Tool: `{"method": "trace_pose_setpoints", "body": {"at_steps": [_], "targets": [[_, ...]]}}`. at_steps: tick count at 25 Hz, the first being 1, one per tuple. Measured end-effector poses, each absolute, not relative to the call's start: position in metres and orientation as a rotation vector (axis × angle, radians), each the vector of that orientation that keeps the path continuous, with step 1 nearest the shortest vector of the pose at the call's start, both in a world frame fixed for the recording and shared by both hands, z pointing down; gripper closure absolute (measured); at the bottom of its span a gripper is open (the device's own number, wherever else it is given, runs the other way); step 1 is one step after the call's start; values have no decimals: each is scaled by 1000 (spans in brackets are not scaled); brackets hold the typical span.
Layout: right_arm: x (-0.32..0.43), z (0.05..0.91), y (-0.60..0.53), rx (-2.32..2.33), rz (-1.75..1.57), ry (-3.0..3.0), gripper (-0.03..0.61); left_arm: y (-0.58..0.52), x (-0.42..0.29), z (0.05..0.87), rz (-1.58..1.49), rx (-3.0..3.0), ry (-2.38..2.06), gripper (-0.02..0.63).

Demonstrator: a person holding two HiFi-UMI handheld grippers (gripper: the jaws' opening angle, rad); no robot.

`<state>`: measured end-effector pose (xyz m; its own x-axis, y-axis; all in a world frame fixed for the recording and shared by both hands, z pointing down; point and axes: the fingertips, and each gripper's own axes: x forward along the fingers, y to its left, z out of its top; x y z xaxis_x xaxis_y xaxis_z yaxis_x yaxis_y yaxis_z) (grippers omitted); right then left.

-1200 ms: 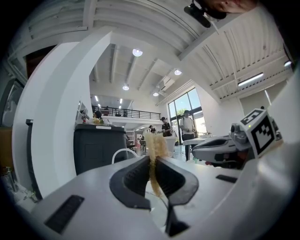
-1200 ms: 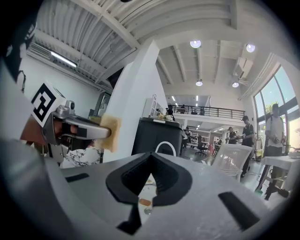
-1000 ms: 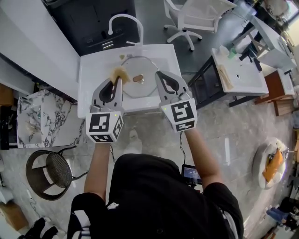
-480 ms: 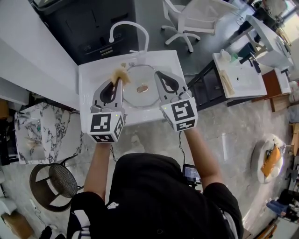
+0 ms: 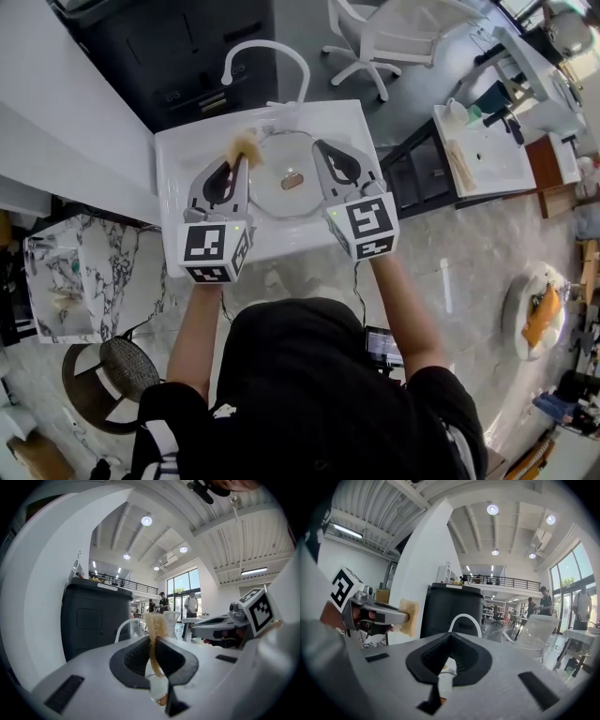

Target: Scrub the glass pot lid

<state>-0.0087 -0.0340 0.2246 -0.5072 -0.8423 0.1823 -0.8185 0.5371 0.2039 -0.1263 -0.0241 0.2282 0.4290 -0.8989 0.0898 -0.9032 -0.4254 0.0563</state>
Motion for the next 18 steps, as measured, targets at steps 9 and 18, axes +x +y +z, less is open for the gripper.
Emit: {"method": "trace_pose_setpoints", "body": {"at_steps": [9, 18], "targets": [[3, 248, -47, 1394, -78, -2473, 589, -38, -115, 249, 115, 2573, -1567, 592], [10, 272, -79, 1326, -36, -2457, 589, -68, -107, 267, 194, 2555, -1581, 592]]}}
